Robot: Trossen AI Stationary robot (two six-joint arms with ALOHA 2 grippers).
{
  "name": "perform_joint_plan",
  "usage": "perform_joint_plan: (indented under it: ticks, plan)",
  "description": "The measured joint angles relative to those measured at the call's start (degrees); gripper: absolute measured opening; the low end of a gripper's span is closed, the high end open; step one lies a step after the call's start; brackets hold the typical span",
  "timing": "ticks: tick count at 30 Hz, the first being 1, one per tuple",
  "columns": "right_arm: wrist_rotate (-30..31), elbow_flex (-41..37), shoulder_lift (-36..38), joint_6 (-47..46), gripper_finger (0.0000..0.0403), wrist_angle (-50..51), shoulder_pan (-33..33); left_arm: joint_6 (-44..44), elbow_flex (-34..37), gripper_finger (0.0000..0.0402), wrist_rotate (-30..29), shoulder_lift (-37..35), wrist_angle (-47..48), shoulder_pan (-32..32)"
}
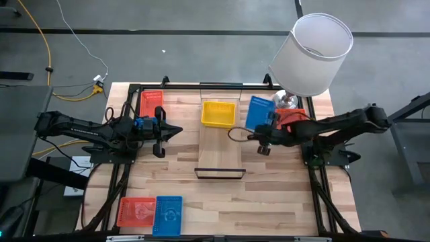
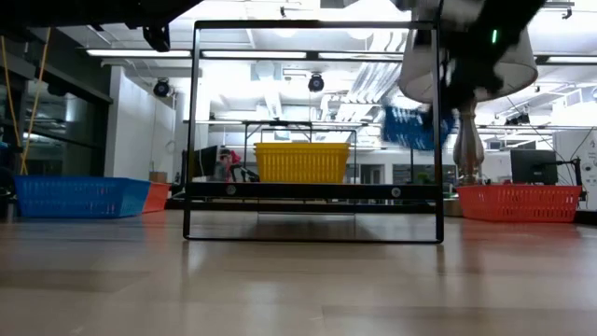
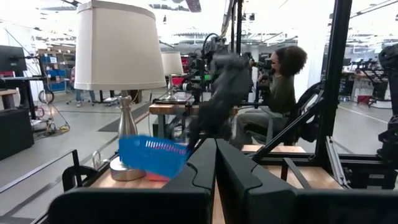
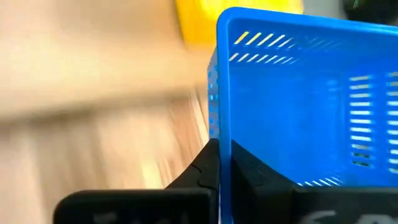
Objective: Stack baskets on shelf by color
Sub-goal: Put the top right blue bin on the shelf
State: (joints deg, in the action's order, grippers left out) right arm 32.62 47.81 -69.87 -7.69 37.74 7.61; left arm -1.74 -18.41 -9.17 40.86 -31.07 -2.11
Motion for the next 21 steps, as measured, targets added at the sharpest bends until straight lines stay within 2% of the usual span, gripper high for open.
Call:
perform_joint_plan:
  ticks: [2, 4, 8, 10, 15, 21]
  plan:
    - [2.8, 2.8, 0.3, 3.4, 0.0001, -1.7, 4.0, 0.0, 0.0, 0.0, 0.0, 0.0, 0.0, 0.0]
    - [4.3, 5.6, 0.1, 10.9, 0.0001, -4.1, 7.3, 0.0, 0.0, 0.0, 0.0, 0.0, 0.0, 0.0]
    - [-0.9, 10.8, -2.6, 35.0, 0.0001, -8.4, 11.2, 0.0, 0.0, 0.0, 0.0, 0.0, 0.0, 0.0]
    - [-3.6, 13.6, -4.8, 43.0, 0.0001, -8.4, 11.1, 0.0, 0.0, 0.0, 0.0, 0.0, -0.1, 0.0]
    - [-8.5, 22.2, -10.8, 52.0, 0.0, -2.2, 6.4, 0.0, 0.0, 0.0, 0.0, 0.0, -0.1, 0.0]
    - [-22.2, 32.3, -18.8, 56.8, 0.0, 6.9, 1.1, 0.0, 0.0, 0.0, 0.0, 0.0, 0.0, 0.0]
